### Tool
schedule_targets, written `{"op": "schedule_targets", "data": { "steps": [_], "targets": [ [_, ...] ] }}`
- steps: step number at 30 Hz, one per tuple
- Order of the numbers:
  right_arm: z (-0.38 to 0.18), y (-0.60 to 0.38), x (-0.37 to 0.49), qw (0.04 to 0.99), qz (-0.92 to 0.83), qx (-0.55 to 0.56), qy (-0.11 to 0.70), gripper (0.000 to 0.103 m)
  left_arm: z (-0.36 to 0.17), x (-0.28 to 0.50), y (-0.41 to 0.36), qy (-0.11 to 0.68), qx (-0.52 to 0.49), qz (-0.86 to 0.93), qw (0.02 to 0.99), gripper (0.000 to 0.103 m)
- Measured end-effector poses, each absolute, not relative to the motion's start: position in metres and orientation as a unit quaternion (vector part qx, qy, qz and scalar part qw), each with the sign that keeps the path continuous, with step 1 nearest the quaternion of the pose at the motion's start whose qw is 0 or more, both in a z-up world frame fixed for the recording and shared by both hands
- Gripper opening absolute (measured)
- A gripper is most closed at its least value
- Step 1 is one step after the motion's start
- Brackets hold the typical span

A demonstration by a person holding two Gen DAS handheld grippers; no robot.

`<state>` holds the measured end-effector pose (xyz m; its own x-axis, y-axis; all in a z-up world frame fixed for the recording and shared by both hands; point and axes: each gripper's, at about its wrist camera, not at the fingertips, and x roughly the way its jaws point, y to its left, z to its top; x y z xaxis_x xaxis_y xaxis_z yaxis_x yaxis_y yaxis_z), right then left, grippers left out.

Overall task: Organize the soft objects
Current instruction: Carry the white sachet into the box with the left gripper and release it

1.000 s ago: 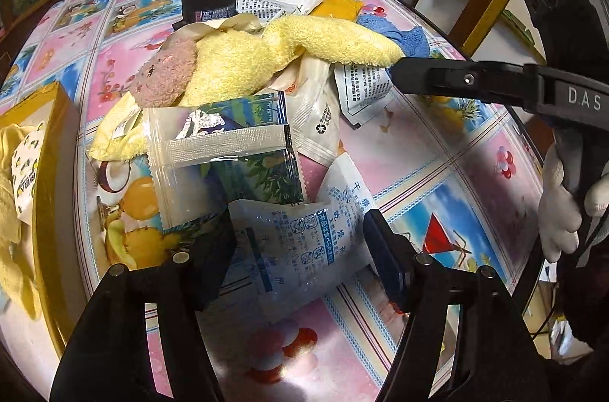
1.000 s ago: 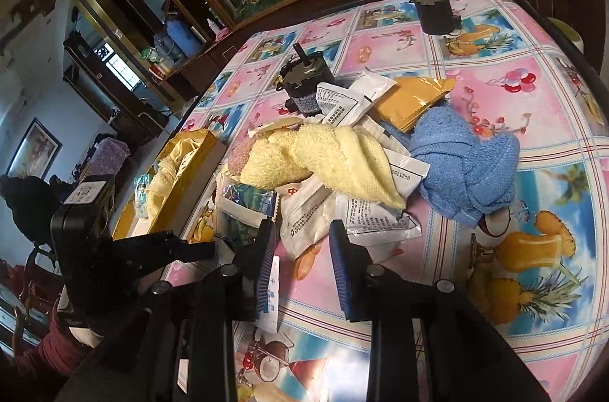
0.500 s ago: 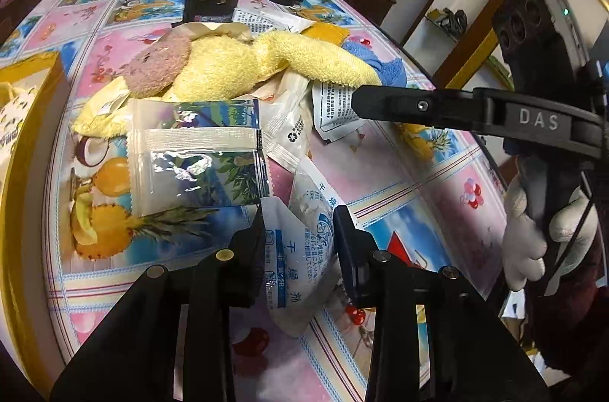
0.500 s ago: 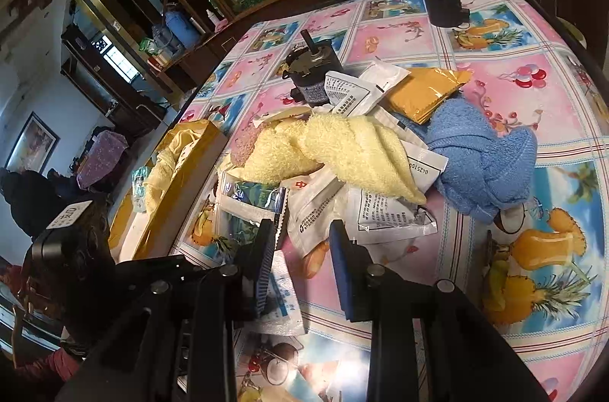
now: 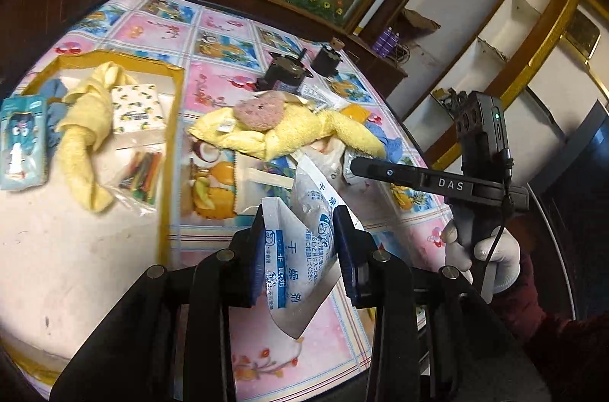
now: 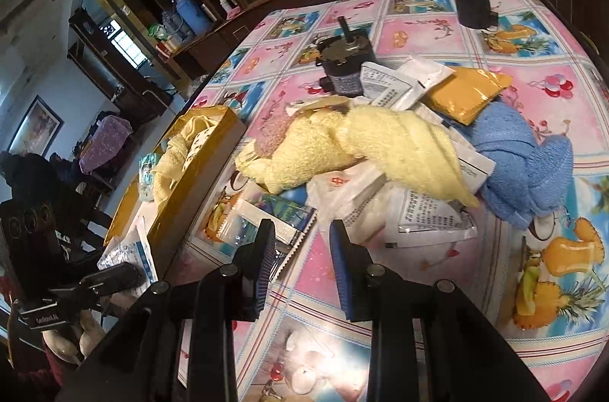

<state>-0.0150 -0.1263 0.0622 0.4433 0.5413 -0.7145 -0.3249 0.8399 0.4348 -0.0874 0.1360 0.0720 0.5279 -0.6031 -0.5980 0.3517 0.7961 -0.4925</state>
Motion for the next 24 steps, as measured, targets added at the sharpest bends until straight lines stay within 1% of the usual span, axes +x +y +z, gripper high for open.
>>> {"op": "schedule_targets", "data": {
  "steps": [10, 12, 15, 24],
  "targets": [
    [0.063, -0.08, -0.024, 0.83, 0.288, 0.099, 0.468, 0.029, 0.066, -0.09, 0.228, 0.387, -0.201, -0.148, 0.888, 0.032],
    [0.062, -0.068, -0.027, 0.827, 0.294, 0.091, 0.47, 0.031, 0.063, -0.089, 0.241, 0.387, -0.199, -0.119, 0.892, 0.032],
    [0.059, -0.054, -0.03, 0.822, 0.302, 0.084, 0.474, 0.036, 0.054, -0.085, 0.255, 0.394, -0.186, -0.078, 0.897, 0.032],
    [0.051, -0.034, -0.034, 0.814, 0.305, 0.075, 0.488, 0.037, 0.034, -0.083, 0.278, 0.414, -0.18, -0.021, 0.892, 0.032]
  ]
}}
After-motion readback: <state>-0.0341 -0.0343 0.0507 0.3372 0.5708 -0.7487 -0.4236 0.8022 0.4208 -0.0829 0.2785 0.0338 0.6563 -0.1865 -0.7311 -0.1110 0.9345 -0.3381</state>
